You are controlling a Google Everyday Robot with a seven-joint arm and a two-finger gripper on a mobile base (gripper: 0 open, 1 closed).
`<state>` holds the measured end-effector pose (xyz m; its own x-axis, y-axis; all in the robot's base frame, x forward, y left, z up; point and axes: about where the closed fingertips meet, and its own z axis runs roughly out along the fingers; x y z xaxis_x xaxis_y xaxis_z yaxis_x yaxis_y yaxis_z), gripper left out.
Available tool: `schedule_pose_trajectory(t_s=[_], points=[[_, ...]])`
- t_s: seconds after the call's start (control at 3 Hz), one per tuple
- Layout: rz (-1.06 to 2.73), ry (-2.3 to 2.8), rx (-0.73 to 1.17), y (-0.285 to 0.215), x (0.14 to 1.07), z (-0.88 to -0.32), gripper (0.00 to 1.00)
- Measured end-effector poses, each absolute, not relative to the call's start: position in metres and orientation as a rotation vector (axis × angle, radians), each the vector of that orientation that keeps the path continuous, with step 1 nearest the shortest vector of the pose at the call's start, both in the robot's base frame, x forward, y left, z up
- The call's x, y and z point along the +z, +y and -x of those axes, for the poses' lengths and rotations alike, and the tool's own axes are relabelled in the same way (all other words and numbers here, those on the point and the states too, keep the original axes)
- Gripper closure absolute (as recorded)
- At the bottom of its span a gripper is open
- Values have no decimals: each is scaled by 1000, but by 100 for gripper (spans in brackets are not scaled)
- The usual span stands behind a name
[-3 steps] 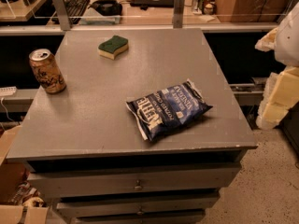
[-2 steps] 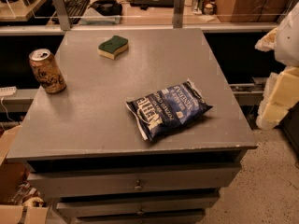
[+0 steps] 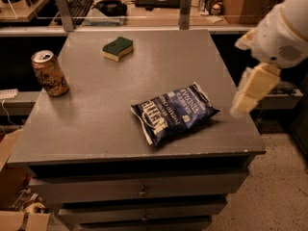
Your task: Pick blue chip bag
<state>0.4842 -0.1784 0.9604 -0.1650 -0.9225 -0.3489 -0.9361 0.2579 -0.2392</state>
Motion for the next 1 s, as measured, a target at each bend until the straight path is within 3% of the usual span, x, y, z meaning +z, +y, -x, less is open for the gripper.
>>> schedule_pose_trajectory(t_s=[0.67, 1.0], points=[[1655, 2045, 216, -118, 910, -533, 0], [1637, 2072, 262, -111, 885, -537, 0]])
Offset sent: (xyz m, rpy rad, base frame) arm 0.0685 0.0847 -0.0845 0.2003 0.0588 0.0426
